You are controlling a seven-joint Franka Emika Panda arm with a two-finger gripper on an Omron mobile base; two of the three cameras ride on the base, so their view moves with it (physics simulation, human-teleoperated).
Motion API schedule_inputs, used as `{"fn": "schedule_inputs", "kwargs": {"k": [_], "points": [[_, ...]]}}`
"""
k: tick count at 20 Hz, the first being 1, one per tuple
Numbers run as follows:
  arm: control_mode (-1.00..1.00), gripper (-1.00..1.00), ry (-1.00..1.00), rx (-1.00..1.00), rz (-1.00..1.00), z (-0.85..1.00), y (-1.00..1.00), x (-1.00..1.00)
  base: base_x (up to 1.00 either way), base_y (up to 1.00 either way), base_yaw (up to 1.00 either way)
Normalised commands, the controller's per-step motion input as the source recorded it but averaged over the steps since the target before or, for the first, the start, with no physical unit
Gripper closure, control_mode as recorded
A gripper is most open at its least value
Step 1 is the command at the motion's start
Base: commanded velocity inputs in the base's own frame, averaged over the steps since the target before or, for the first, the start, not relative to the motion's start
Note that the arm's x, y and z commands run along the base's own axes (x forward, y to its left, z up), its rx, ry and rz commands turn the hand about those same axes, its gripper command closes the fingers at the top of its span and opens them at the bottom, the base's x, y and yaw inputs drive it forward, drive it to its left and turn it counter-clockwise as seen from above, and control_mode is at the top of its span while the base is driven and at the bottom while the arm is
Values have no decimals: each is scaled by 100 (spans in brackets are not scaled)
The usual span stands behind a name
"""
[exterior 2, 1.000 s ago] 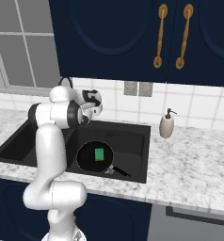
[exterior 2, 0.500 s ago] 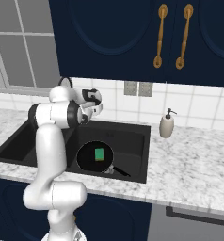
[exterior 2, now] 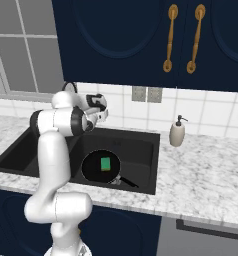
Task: Pick the pan and sponge and place them into the sink. Then turn on the water.
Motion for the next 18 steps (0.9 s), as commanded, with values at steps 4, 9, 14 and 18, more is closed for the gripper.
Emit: {"fn": "schedule_inputs", "kwargs": {"k": [4,9,14,18], "points": [[-100,-100,0,0,-2,0,26,0,0,0,0],[-100,-100,0,0,-6,-12,3,0,0,0,0],[-100,-100,0,0,-11,-19,0,0,0,0,0],[-100,-100,0,0,-8,-7,-12,0,0,0,0]]}}
